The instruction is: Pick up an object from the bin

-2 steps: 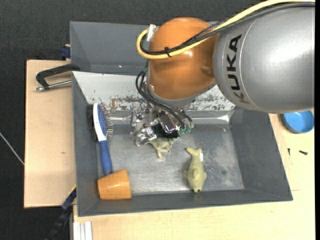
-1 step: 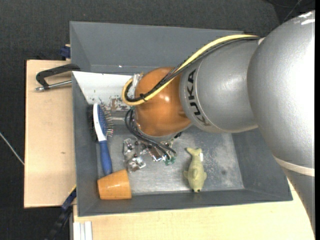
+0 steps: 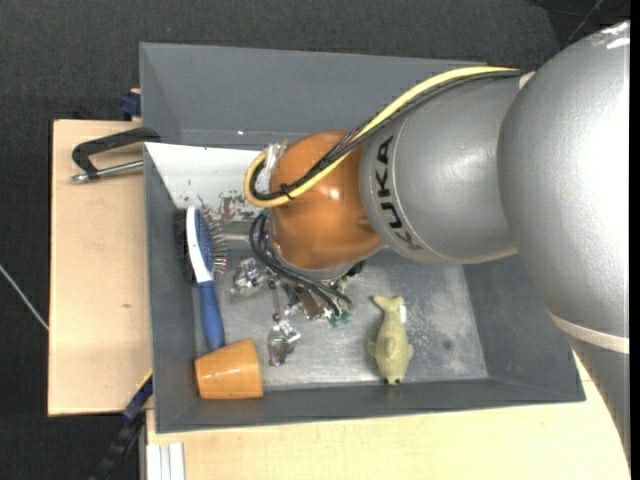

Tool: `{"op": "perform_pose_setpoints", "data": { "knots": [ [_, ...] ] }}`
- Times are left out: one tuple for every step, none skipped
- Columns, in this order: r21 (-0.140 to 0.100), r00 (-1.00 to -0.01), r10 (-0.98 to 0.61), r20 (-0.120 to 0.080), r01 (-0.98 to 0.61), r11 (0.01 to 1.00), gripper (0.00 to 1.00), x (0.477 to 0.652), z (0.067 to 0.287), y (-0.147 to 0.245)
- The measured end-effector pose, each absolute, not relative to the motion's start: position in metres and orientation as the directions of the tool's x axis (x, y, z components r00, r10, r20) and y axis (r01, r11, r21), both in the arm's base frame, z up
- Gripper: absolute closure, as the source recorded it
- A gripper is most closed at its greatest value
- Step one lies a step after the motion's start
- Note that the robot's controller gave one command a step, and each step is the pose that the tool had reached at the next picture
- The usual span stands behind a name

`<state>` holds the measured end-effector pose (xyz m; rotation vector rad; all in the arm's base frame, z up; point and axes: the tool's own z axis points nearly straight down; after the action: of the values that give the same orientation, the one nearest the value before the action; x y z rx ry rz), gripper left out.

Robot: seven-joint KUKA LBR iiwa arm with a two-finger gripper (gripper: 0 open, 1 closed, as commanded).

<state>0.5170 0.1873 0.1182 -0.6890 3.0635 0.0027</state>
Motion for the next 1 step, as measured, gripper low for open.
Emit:
{"op": "perform_pose_setpoints", "data": {
  "knots": [
    [-0.016, -0.827, -0.562, -0.014, -0.562, 0.827, 0.0, 0.5035, 0.0915, 0.2104]
  ]
}}
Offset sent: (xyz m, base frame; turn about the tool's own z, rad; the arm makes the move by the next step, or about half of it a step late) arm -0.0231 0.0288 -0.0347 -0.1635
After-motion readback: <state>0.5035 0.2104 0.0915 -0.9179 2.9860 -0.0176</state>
